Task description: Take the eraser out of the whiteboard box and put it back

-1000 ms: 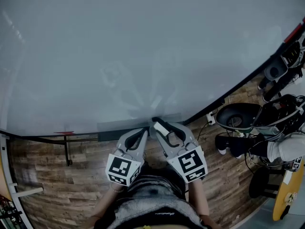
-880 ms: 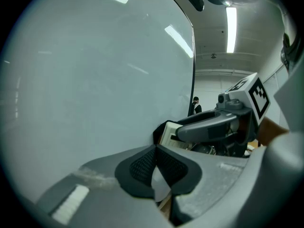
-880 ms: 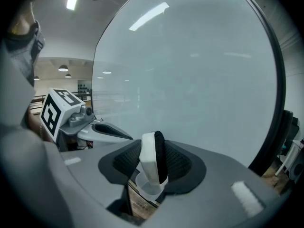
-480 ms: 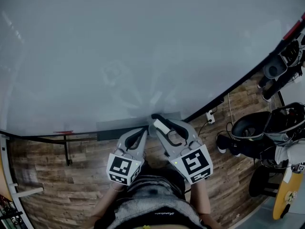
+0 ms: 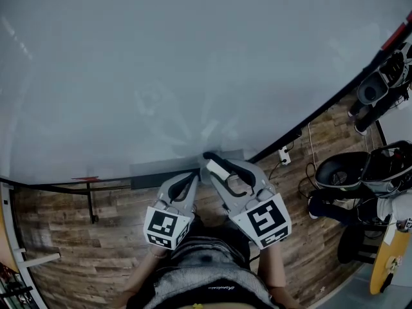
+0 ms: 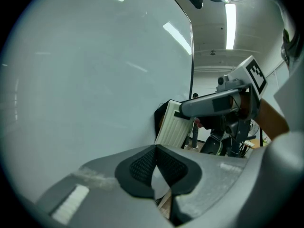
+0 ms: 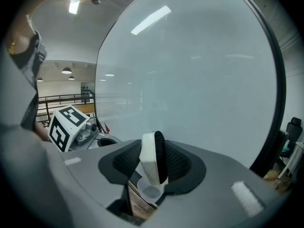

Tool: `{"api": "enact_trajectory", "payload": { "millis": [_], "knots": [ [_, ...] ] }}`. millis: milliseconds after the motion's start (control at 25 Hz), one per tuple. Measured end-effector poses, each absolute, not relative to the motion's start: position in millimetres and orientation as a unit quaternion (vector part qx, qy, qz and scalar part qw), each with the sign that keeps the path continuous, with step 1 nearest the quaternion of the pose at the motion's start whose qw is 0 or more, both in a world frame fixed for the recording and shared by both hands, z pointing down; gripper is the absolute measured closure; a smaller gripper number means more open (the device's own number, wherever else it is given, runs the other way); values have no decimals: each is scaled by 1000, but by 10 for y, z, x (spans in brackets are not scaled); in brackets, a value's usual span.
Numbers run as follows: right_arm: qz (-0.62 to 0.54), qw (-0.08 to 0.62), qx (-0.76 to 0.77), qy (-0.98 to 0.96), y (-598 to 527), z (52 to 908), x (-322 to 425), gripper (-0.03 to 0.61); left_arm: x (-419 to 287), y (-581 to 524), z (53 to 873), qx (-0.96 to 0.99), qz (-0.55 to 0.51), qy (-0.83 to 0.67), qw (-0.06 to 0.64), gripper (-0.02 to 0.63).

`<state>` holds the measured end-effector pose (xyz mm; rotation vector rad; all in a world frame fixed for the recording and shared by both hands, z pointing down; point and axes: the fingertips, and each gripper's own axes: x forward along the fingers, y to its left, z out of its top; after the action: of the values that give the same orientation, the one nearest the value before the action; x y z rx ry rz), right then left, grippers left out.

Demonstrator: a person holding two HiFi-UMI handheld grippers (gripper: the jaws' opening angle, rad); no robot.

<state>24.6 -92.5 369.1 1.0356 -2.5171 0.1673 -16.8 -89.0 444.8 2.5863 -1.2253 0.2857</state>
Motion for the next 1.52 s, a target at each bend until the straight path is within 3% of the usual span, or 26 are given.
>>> {"api": "enact_trajectory", "payload": {
  "millis": [1520],
  "knots": [
    [53, 204, 360, -909, -850, 3649, 281, 425, -39, -769, 4460, 897, 107, -410, 125, 612]
  ]
}}
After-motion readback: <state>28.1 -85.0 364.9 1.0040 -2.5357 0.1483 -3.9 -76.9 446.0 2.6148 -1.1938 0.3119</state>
